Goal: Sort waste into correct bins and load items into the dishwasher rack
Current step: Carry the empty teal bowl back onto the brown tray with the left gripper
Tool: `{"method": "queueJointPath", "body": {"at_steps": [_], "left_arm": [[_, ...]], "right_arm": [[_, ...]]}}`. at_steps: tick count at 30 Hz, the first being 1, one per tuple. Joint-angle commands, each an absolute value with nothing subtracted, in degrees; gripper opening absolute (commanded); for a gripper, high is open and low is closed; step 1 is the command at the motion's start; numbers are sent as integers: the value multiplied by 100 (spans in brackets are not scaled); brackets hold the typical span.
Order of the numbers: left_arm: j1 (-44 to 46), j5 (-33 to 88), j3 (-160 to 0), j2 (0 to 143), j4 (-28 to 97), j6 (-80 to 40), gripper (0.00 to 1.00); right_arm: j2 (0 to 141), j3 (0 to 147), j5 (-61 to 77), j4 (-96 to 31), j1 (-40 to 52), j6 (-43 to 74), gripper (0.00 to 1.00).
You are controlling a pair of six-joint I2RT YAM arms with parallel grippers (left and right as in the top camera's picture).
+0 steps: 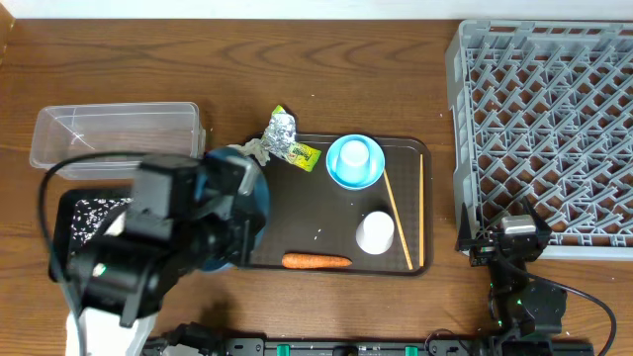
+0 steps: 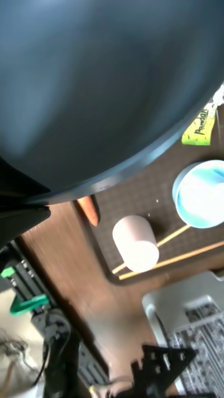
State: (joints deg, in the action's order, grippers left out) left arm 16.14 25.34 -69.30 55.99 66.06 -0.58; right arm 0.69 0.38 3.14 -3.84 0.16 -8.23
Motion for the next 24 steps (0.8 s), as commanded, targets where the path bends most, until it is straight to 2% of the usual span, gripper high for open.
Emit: {"method": "queueJointPath", "body": {"at_steps": [1,4,11,24], "left_arm": [[2043,1940,-7109,5959,6346,-598,6],[2482,1914,-7109,6399,6007,-751,6],[3210,716,-7109,7435,5601,-1337,6],[3260,631,-7105,8711,5249,-1538,6]], "right_arm": [[27,32,301,-408,-36,-908,99],[27,32,301,-405,-36,-908,99],[27,32,301,-408,-36,-908,99],[27,32,301,-408,-36,-908,99]]}}
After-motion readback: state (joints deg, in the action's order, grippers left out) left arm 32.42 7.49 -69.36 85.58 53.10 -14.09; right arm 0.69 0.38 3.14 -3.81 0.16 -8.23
